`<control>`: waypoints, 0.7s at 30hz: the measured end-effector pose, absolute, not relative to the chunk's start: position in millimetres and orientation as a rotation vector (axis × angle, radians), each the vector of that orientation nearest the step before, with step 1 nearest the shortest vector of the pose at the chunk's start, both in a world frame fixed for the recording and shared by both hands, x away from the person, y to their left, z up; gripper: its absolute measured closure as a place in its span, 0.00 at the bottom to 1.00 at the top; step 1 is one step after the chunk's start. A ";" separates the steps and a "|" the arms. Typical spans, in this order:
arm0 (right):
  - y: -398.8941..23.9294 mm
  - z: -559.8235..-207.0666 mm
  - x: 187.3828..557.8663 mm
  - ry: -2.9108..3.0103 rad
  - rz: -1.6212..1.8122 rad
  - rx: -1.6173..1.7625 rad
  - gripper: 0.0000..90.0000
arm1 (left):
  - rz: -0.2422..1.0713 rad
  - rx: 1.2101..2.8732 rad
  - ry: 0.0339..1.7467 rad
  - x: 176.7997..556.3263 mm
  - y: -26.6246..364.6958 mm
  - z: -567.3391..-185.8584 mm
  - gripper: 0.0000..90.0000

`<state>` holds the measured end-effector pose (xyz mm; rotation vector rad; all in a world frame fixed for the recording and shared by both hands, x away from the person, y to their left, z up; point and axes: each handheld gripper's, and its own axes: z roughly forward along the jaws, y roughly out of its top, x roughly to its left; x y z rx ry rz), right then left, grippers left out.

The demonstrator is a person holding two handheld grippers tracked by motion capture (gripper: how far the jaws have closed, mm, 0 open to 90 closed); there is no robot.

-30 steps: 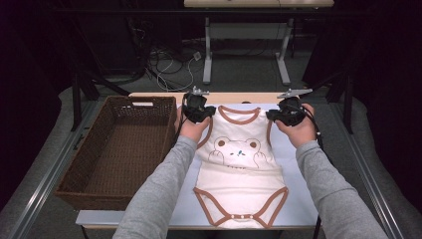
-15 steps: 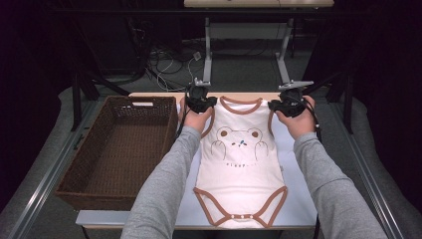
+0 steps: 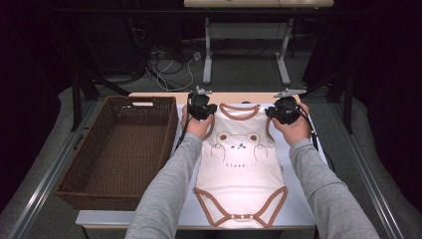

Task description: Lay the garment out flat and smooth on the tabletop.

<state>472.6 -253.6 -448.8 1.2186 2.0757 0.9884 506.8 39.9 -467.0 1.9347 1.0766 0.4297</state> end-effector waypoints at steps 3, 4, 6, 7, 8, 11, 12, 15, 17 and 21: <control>-253.2 -449.4 469.8 2.080 0.993 1.205 0.88 | 0.427 1.920 1.077 503.4 41.2 -471.4 0.96; -253.0 -449.4 468.7 2.080 0.990 1.195 0.88 | 0.424 1.910 1.079 501.7 41.8 -472.9 0.96; -252.8 -449.3 465.6 2.081 0.996 1.186 0.88 | 0.427 1.912 1.068 498.1 43.1 -475.6 0.96; -253.0 -449.3 463.9 2.084 0.998 1.177 0.88 | 0.420 1.907 1.068 495.5 43.9 -476.9 0.96; -252.7 -449.4 461.7 2.084 1.001 1.177 0.88 | 0.413 1.904 1.067 493.1 44.6 -478.3 0.96; -253.0 -450.6 454.8 2.090 1.002 1.147 0.88 | 0.394 1.884 1.081 484.7 46.4 -482.6 0.96; -252.8 -451.2 452.4 2.089 1.009 1.148 0.88 | 0.386 1.881 1.087 481.8 47.0 -483.6 0.96; -252.5 -454.1 445.6 2.095 1.017 1.127 0.88 | 0.397 1.890 1.081 474.3 48.2 -485.4 0.96; -252.1 -456.2 440.2 2.100 1.020 1.119 0.88 | 0.397 1.874 1.087 468.7 49.6 -486.1 0.96; -252.3 -460.5 429.5 2.107 1.038 1.103 0.88 | 0.393 1.891 1.067 459.4 51.9 -489.1 0.96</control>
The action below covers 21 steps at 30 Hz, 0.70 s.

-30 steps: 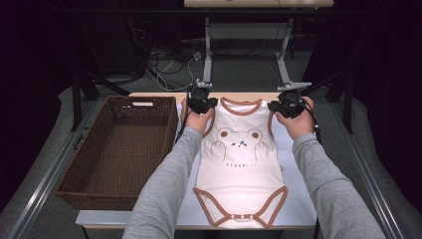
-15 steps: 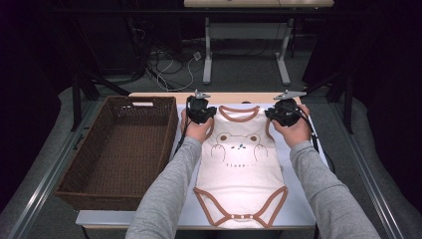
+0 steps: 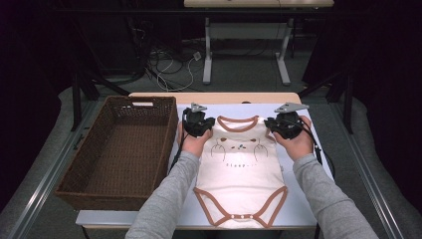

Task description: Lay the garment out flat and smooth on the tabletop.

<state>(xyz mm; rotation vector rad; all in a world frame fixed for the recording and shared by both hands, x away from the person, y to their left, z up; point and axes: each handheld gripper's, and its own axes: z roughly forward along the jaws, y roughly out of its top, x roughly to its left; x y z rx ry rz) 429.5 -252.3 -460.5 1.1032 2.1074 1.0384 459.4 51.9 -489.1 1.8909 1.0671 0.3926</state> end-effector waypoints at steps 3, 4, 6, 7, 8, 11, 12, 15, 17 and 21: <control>-252.4 -464.2 422.2 2.112 1.059 1.092 0.88 | 0.399 1.904 1.055 451.4 52.1 -490.5 0.96; -252.3 -465.6 419.7 2.114 1.062 1.085 0.88 | 0.406 1.900 1.053 448.6 52.0 -490.4 0.96; -252.2 -467.5 414.4 2.118 1.068 1.089 0.88 | 0.414 1.911 1.040 443.5 52.2 -490.2 0.96; -252.4 -468.7 412.3 2.115 1.078 1.080 0.88 | 0.414 1.902 1.035 440.8 52.1 -490.9 0.96; -252.4 -469.7 410.0 2.115 1.080 1.081 0.88 | 0.415 1.913 1.029 438.1 52.1 -491.5 0.96; -253.5 -472.3 403.4 2.121 1.090 1.086 0.88 | 0.425 1.929 1.016 430.4 52.0 -494.6 0.96; -254.3 -473.3 401.3 2.125 1.095 1.087 0.88 | 0.429 1.927 1.013 427.5 52.5 -496.0 0.96; -256.2 -476.7 393.3 2.117 1.128 1.089 0.88 | 0.429 1.923 1.010 421.0 54.0 -500.2 0.96; -257.2 -479.3 387.6 2.123 1.134 1.095 0.88 | 0.411 1.909 1.011 417.2 55.7 -501.9 0.96; -259.4 -485.0 379.0 2.122 1.159 1.089 0.88 | 0.381 1.901 1.001 409.1 60.4 -503.7 0.96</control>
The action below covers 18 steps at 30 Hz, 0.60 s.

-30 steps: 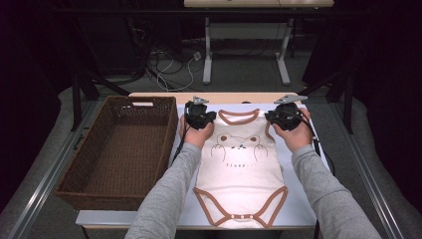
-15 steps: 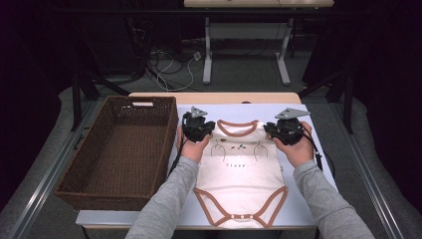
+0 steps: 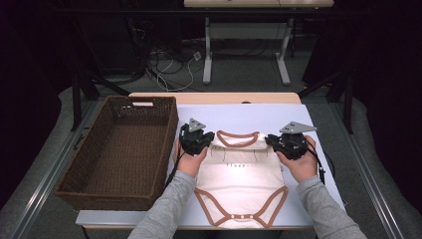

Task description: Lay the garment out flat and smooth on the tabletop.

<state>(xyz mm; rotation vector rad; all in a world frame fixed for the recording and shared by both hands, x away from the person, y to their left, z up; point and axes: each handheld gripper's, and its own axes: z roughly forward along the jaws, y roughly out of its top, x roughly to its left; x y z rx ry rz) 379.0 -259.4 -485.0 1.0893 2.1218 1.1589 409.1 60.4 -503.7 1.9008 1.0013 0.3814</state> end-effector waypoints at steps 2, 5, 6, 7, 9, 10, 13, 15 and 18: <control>-259.6 -487.7 375.1 2.121 1.167 1.097 0.88 | 0.372 1.897 1.004 405.7 61.8 -505.3 0.96; -259.9 -490.7 370.4 2.125 1.168 1.093 0.88 | 0.351 1.893 0.999 400.3 64.0 -507.9 0.96; -259.8 -491.5 369.0 2.131 1.167 1.093 0.88 | 0.347 1.894 0.994 398.7 64.7 -508.8 0.96; -259.8 -492.6 367.7 2.131 1.170 1.083 0.88 | 0.340 1.890 0.996 396.8 64.9 -510.0 0.96; -259.5 -493.8 364.8 2.135 1.161 1.080 0.88 | 0.342 1.901 0.987 394.1 67.2 -512.0 0.96; -259.8 -494.1 362.9 2.141 1.157 1.084 0.88 | 0.343 1.900 0.985 392.5 67.8 -513.4 0.96; -260.1 -496.3 357.5 2.151 1.159 1.065 0.88 | 0.330 1.907 0.974 386.8 69.3 -514.6 0.96; -260.0 -498.0 353.0 2.160 1.156 1.069 0.88 | 0.322 1.909 0.971 381.9 69.2 -515.9 0.96; -260.0 -500.2 347.2 2.165 1.160 1.062 0.88 | 0.316 1.913 0.964 375.3 69.9 -519.1 0.96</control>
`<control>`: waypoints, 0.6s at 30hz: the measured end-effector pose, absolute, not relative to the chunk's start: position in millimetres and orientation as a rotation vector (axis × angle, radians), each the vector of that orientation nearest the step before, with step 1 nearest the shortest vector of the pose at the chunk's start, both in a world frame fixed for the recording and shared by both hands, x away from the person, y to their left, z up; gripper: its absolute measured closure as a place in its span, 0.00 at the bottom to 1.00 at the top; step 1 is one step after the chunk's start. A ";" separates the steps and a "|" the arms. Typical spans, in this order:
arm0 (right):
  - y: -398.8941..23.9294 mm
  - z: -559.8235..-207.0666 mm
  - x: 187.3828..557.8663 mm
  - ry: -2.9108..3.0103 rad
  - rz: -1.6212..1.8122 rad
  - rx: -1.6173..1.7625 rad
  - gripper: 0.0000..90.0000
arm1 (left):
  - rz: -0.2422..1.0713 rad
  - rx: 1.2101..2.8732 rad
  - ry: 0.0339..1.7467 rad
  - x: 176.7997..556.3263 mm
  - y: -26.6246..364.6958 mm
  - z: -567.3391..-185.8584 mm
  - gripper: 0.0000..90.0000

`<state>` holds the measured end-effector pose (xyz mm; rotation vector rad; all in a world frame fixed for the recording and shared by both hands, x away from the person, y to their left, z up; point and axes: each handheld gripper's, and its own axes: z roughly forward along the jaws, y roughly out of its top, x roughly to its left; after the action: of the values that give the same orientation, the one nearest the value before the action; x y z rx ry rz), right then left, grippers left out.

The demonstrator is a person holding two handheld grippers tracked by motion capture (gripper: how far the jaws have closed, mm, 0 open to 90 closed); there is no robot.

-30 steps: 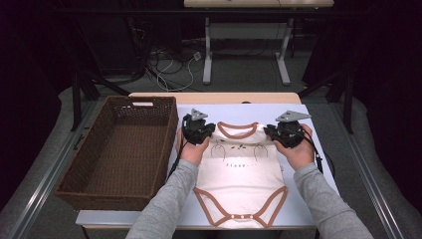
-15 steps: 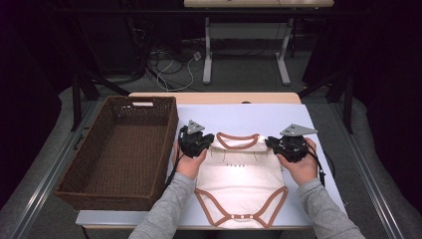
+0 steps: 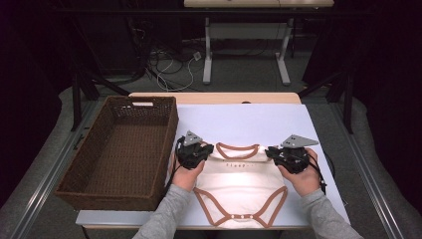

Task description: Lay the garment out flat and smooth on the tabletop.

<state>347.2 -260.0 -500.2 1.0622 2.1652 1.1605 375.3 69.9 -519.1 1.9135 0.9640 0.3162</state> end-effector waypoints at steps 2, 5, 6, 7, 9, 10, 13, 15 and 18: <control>-260.4 -501.7 343.7 2.173 1.158 1.054 0.88 | 0.314 1.924 0.950 371.8 70.5 -520.8 0.96; -261.1 -504.7 338.2 2.182 1.161 1.067 0.88 | 0.320 1.937 0.937 365.5 71.0 -523.8 0.96; -262.0 -505.3 336.7 2.189 1.153 1.063 0.88 | 0.323 1.939 0.934 363.5 71.5 -524.5 0.96; -262.4 -506.4 335.1 2.193 1.160 1.066 0.88 | 0.311 1.951 0.927 361.7 72.5 -524.6 0.96; -263.6 -508.2 332.2 2.210 1.156 1.054 0.88 | 0.308 1.944 0.921 357.4 71.9 -526.3 0.96; -263.9 -509.2 330.3 2.212 1.157 1.056 0.88 | 0.310 1.955 0.915 355.1 71.8 -526.5 0.96; -264.8 -510.3 325.9 2.216 1.150 1.060 0.88 | 0.315 1.962 0.905 350.2 70.5 -528.1 0.96; -265.9 -510.6 319.0 2.224 1.147 1.050 0.88 | 0.320 1.973 0.890 343.5 69.1 -531.4 0.96; -266.2 -512.1 312.5 2.233 1.151 1.046 0.88 | 0.311 1.975 0.888 338.4 69.5 -535.1 0.96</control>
<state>312.5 -266.2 -512.1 1.0460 2.2326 1.1506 338.4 69.5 -535.1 1.9749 0.8881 0.3111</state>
